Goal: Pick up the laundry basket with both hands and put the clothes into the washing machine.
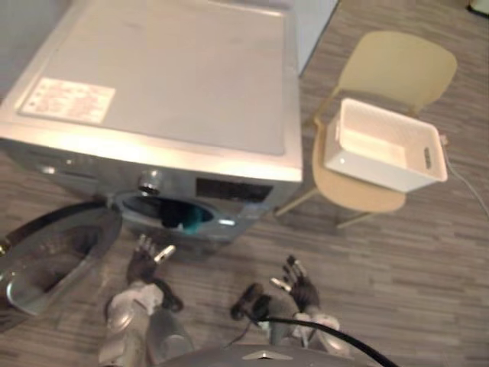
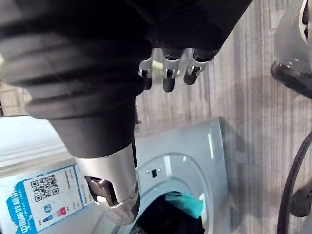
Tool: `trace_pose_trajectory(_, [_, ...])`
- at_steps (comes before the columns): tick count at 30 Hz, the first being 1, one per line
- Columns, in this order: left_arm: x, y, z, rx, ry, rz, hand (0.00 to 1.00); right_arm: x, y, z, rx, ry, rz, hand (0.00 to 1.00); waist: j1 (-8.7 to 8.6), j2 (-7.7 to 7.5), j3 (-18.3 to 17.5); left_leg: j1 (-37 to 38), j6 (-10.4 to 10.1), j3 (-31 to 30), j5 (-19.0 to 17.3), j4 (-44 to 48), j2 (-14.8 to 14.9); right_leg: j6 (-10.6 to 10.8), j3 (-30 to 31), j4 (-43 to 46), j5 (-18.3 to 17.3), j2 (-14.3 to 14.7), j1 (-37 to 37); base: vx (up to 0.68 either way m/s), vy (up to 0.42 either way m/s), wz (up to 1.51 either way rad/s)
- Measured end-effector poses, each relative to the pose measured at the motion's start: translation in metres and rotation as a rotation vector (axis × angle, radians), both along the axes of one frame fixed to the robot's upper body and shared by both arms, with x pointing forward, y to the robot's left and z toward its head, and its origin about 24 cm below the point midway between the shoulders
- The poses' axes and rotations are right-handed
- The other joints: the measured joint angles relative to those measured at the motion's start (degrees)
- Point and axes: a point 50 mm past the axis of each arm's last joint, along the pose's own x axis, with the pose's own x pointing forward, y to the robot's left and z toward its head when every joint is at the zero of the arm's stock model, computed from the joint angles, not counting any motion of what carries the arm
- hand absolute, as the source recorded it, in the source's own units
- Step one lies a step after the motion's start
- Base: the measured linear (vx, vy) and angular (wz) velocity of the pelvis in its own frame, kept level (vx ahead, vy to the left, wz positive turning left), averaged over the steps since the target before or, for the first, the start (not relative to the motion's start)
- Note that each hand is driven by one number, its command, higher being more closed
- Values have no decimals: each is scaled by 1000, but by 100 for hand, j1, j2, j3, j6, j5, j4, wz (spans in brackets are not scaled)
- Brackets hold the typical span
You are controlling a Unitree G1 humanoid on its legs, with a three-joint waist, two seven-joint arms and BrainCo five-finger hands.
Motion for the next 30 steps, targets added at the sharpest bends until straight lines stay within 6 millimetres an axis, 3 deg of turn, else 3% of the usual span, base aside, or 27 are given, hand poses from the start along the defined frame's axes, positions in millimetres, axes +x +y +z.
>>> trace_pose_trajectory(4, [-2,-2,-7,-13,33,9,0,-2,-13,-12,-44,80,-45,0,-87,33,-175,399,34,246,187,-783,-690,133,136,-819,594,-92,254,7,136,-6])
trace_pose_trajectory(6, [1,-7,-9,-28,38,8,0,-9,-23,-22,-68,151,-98,0,-228,131,-361,530,82,319,206,-1185,-1129,-3,114,-1266,1117,-167,408,48,167,10])
trace_pose_trajectory(8, [1,-12,-15,-33,68,6,0,-16,-26,-29,-77,203,-102,0,-217,221,-443,750,271,396,226,-1522,-1341,34,352,-1745,1585,-56,662,49,171,-1])
trace_pose_trajectory(9, [-2,-11,-19,-40,87,32,0,-14,-25,-31,-76,221,-89,0,-276,226,-440,955,378,524,265,-1526,-1360,154,785,-523,759,-171,551,46,169,-10])
trace_pose_trajectory(10, [-4,-9,-21,-35,103,48,0,-15,-24,-32,-77,229,-86,0,-318,204,-452,1042,402,528,250,-1486,-1352,228,1046,82,439,-154,503,50,105,-2])
trace_pose_trajectory(11, [-9,-6,-23,-21,124,59,0,-15,-21,-34,-74,238,-73,0,-354,141,-497,1180,418,503,240,-1449,-1355,507,1637,872,34,25,481,18,25,11])
trace_pose_trajectory(12, [-11,-4,-24,-14,133,66,0,-16,-17,-35,-65,242,-70,0,-364,135,-516,1224,416,457,241,-1425,-1365,692,2050,1098,-184,282,521,1,-55,25])
trace_pose_trajectory(13, [-15,-4,-26,-12,146,72,0,-17,-13,-36,-52,248,-68,0,-362,-26,-634,1225,390,411,263,-1403,-1432,735,2492,914,-478,571,637,-16,-79,20])
trace_pose_trajectory(14, [-19,-6,-28,-13,160,71,0,-17,-11,-39,-51,261,-62,0,-320,-149,-718,1202,382,406,310,-1398,-1539,650,2731,556,-701,605,774,-29,-99,10])
trace_pose_trajectory(15, [-19,-8,-29,-13,165,68,0,-14,-12,-40,-59,273,-56,0,-261,-218,-805,1063,389,363,397,-1422,-1614,422,2874,86,-904,683,866,-82,-110,-2])
trace_pose_trajectory(16, [-18,-12,-29,-18,167,63,0,-11,-14,-40,-65,274,-53,0,-228,-226,-827,947,406,318,450,-1419,-1615,323,2862,-145,-973,724,887,-159,-156,13])
trace_pose_trajectory(17, [-18,-21,-30,-45,172,59,0,-5,-18,-39,-84,270,-49,0,-211,-55,-759,740,414,128,593,-1441,-1528,212,2782,-418,-864,894,899,-194,-143,19])
trace_pose_trajectory(18, [-16,-24,-29,-52,166,56,0,-4,-20,-39,-92,275,-52,0,-208,10,-728,680,382,-16,687,-1496,-1514,173,2767,-536,-815,958,897,-207,-153,4])
trace_pose_trajectory(20, [-20,-24,-30,-55,172,59,0,-4,-25,-40,-132,295,-49,0,-72,271,-624,670,261,-340,947,-1797,-1443,73,2770,-817,-546,1210,954,-173,-133,-13])
trace_pose_trajectory(22, [-20,-23,-27,-47,161,56,0,-11,-27,-44,-156,329,-36,0,-72,342,-602,768,222,-280,1203,-2116,-1467,-9,2614,-825,-433,1240,976,-128,-79,17])
trace_pose_trajectory(23, [-15,-23,-21,-36,133,38,0,-16,-30,-45,-174,342,-34,0,-94,278,-568,749,97,-357,1236,-2226,-1496,-76,2450,-839,-388,1187,988,-142,-66,63])
trace_pose_trajectory(26, [-1,-35,-11,-43,77,-25,0,-31,-39,-49,-176,386,-81,0,-238,257,-551,480,253,-617,450,-503,-1212,-136,1951,-849,-333,973,1116,-123,12,81])
trace_pose_trajectory(28, [3,-39,-9,-54,64,-33,0,-42,-47,-50,-187,413,-108,0,-313,277,-578,629,125,-1159,-135,653,-911,-59,1755,-919,-205,823,1231,-108,141,53])
trace_pose_trajectory(30, [2,-39,-10,-54,70,-29,0,-46,-52,-50,-198,419,-123,0,-320,367,-637,900,-14,-1819,-380,1013,-676,113,1717,-1019,11,688,1188,-89,268,28])
